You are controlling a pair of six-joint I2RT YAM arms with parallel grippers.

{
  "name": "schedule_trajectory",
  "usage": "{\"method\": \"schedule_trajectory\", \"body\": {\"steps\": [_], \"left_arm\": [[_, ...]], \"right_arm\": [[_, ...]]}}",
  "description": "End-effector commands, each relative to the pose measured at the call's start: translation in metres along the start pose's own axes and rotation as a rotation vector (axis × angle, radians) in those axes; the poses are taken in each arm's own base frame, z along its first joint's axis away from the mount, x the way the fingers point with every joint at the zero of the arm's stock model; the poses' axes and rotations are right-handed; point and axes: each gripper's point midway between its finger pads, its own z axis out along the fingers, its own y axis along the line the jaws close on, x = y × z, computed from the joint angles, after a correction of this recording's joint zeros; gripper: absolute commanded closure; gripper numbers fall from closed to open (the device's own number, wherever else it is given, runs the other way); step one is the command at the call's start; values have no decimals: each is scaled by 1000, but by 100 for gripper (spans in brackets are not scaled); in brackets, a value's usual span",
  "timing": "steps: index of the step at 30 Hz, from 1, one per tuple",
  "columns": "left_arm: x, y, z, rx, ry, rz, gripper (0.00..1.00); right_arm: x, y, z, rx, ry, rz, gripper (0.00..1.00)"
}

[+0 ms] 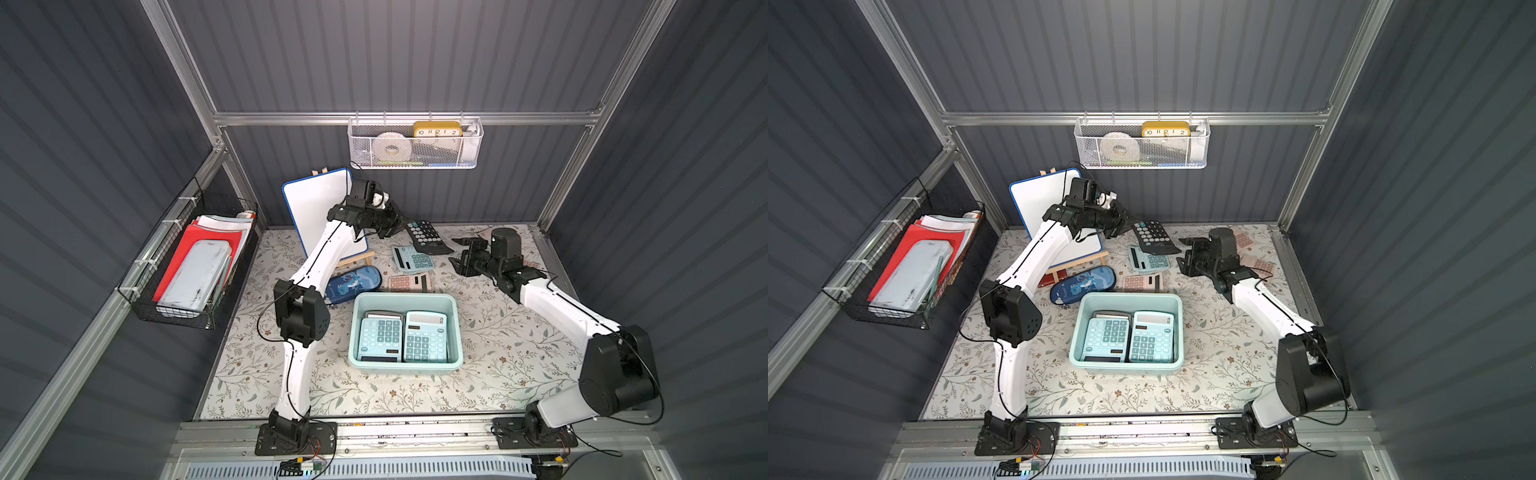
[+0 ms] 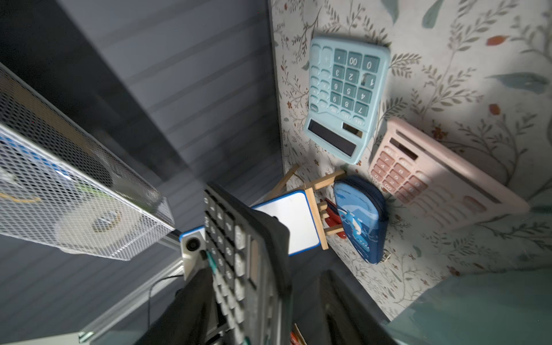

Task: Put the calculator in the storage box
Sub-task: Place the calculator in the storage box.

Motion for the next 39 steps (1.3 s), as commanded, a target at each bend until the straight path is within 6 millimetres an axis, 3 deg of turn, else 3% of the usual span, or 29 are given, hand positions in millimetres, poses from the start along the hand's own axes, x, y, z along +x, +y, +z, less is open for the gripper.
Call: {"method": "schedule_trajectory", "body": {"steps": [1, 10, 16, 22, 28, 34, 39], "left_arm": [[16, -11, -33, 26, 57, 82, 100], [77, -3, -54, 87, 236, 86, 100], [112, -3, -61, 142, 345, 76, 100], [151, -2, -54, 154, 439, 57, 100], [172, 15, -52, 106, 474, 68, 100], [197, 27, -35, 93, 535, 103, 100], [202, 30, -30, 105, 542, 136, 100]], "right_arm": [[-10, -10, -21, 50, -26, -55, 28], [-32, -22, -60, 141, -64, -165, 22], [-33, -29, -64, 163, -53, -180, 21], [-34, -33, -68, 163, -53, -178, 21], [-35, -40, -72, 166, -57, -167, 21], [-35, -44, -73, 172, -54, -161, 21], [-34, -45, -77, 177, -50, -164, 21]]}}
